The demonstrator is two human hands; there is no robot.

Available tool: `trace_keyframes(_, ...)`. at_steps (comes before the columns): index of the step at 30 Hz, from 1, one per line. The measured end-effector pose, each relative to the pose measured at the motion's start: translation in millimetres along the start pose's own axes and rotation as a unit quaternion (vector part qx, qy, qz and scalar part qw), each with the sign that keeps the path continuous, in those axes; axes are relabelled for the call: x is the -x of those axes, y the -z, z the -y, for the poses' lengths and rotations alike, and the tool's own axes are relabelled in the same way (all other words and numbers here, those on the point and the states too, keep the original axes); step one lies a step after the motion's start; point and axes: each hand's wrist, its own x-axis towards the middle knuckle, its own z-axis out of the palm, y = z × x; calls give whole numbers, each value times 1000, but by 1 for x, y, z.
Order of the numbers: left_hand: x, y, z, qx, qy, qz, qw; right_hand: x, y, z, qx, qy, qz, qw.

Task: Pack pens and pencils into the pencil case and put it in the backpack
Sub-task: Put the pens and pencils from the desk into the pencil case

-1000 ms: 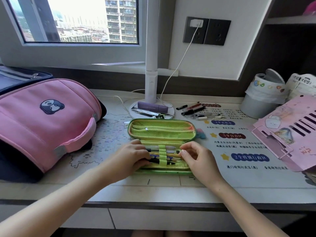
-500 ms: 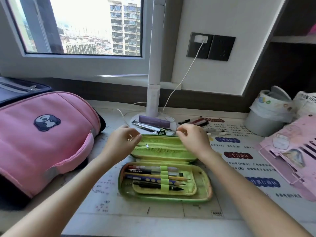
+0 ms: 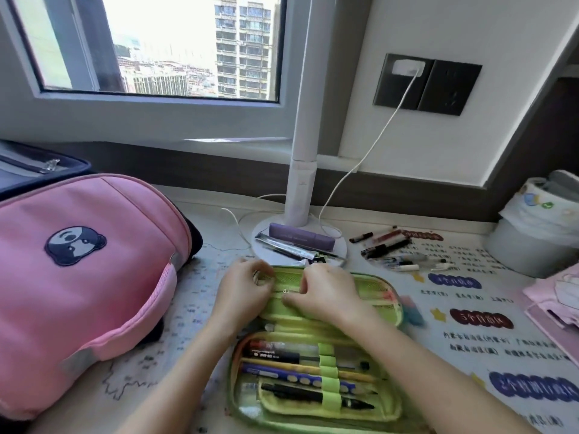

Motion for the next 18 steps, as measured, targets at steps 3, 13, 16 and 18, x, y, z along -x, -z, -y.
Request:
trace_keyframes(3,2,0,-3,-13,7,2,1000,-3,-6,9,-33,-4,20,999)
trace_keyframes(13,13,-9,-5,-65,-13,-20,998,-9,-12,17,-47,-49,38,997)
trace_keyframes(16,14,-10,-6,-103,-23,-1,994,-8,-6,22,-67,-46,61,995)
trace_keyframes(18,15,-9,-6,-105,-24,5,994,-4,-3,18,-75,-52,59,994)
